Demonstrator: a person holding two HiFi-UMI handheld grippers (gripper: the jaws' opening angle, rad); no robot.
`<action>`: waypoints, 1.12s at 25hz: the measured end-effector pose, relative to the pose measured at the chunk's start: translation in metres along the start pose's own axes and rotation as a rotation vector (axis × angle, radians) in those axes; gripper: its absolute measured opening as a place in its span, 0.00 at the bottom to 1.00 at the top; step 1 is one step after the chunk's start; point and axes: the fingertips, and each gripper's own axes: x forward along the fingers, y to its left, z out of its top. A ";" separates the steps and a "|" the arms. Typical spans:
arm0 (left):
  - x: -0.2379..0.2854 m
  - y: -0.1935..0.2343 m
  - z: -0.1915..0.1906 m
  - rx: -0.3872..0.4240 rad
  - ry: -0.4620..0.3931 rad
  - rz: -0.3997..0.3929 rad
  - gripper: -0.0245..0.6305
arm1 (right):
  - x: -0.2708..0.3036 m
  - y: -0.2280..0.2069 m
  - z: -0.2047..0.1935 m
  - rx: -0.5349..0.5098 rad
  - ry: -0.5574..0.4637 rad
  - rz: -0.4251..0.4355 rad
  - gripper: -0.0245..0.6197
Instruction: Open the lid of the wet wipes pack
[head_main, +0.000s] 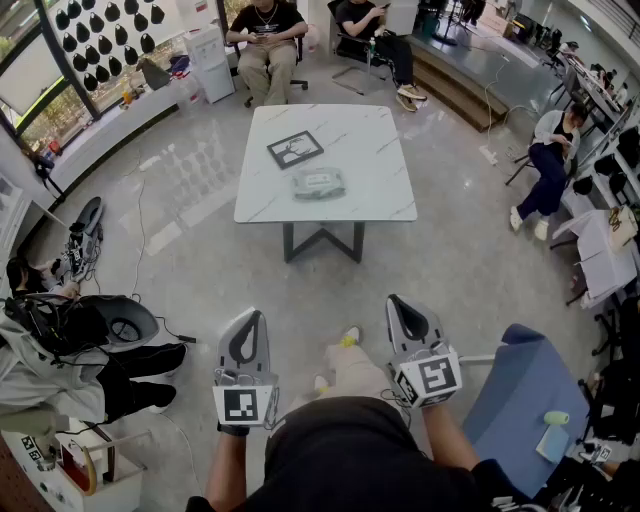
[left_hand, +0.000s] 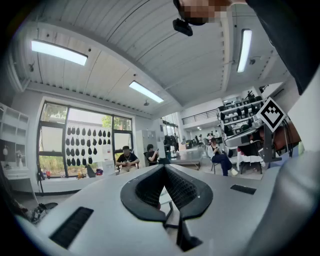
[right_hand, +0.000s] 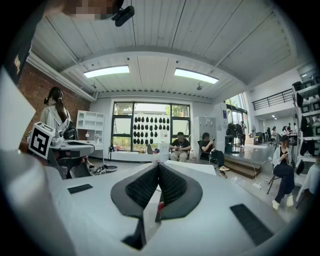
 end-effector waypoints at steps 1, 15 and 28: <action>-0.001 -0.001 0.000 0.005 -0.006 -0.004 0.06 | -0.002 0.001 -0.001 -0.003 0.005 0.000 0.04; 0.007 -0.025 0.000 -0.007 -0.003 -0.054 0.06 | -0.031 -0.014 -0.014 -0.002 0.033 -0.060 0.04; 0.056 -0.028 -0.007 -0.039 0.024 -0.087 0.06 | -0.007 -0.033 -0.023 0.012 0.065 -0.016 0.04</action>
